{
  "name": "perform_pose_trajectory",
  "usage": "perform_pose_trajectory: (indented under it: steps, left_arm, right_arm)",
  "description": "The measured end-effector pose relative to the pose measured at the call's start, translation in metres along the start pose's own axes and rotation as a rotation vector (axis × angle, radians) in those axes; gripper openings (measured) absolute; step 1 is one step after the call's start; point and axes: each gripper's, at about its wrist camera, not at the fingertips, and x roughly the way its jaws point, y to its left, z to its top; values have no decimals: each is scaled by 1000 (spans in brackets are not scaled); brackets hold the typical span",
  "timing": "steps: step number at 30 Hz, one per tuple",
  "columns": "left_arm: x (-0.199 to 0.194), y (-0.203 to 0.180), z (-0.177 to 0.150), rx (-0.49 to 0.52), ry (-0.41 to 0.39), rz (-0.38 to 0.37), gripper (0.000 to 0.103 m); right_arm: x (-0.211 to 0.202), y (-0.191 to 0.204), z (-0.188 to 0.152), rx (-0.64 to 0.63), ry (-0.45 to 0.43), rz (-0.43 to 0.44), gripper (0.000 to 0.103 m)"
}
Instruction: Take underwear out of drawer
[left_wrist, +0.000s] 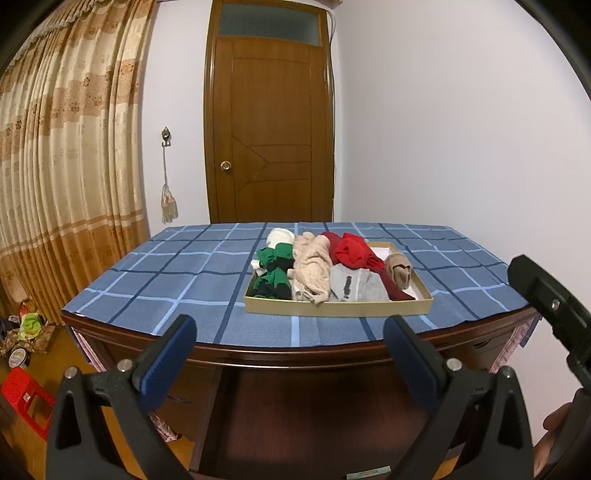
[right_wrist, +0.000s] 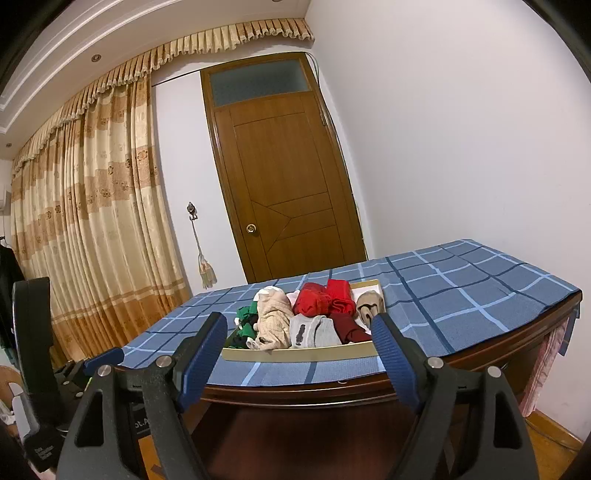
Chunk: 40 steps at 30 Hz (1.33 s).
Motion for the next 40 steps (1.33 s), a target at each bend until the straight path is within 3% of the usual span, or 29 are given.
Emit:
perform_pose_trajectory:
  steps: [18,27,35,40]
  left_arm:
    - [11,0,4,31,4,33,103]
    - [20,-2,10,50,-6,94,103]
    - [30,-3,13,24,43,-8,103]
    - [34,-8,15,57,27,65,103]
  right_arm:
    - [8,-7,-2,7,1,-22,85]
    - [16,-10,-3,8,0,-52,85]
    - [24,-14,-6,17,16,-52,85]
    - [29,-18,-6,36,26,-53,85]
